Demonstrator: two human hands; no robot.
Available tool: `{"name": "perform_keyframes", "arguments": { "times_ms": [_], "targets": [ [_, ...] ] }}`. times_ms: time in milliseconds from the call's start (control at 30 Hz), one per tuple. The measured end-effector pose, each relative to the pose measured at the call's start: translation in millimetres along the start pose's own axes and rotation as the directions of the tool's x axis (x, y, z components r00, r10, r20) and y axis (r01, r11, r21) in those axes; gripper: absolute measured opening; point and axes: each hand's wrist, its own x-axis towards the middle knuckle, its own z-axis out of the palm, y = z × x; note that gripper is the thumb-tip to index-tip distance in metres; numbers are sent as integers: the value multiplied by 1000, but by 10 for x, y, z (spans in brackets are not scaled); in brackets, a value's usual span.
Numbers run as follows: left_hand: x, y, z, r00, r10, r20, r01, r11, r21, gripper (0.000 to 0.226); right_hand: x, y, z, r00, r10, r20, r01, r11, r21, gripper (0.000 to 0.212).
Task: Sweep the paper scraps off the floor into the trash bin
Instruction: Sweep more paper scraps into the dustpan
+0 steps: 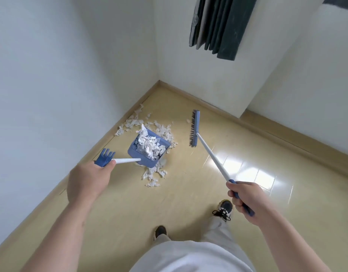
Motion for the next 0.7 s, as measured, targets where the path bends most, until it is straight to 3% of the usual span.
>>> {"name": "perform_keyframes", "arguments": {
  "times_ms": [133,300,700],
  "targets": [
    [-238,-120,-262,988,149,50,-153,985,83,53,-494,533,-30,996,1,-93,8,995,96,11],
    [-699,-246,-337,969,230,93,-237,968,81,49,-911,1187,-244,989,5,-151,18,988,151,8],
    [-2988,-807,-121,886,451,108,-462,878,123,53,-2157,3401,-1225,980,-7,-200,79,933,352,5]
  ]
}}
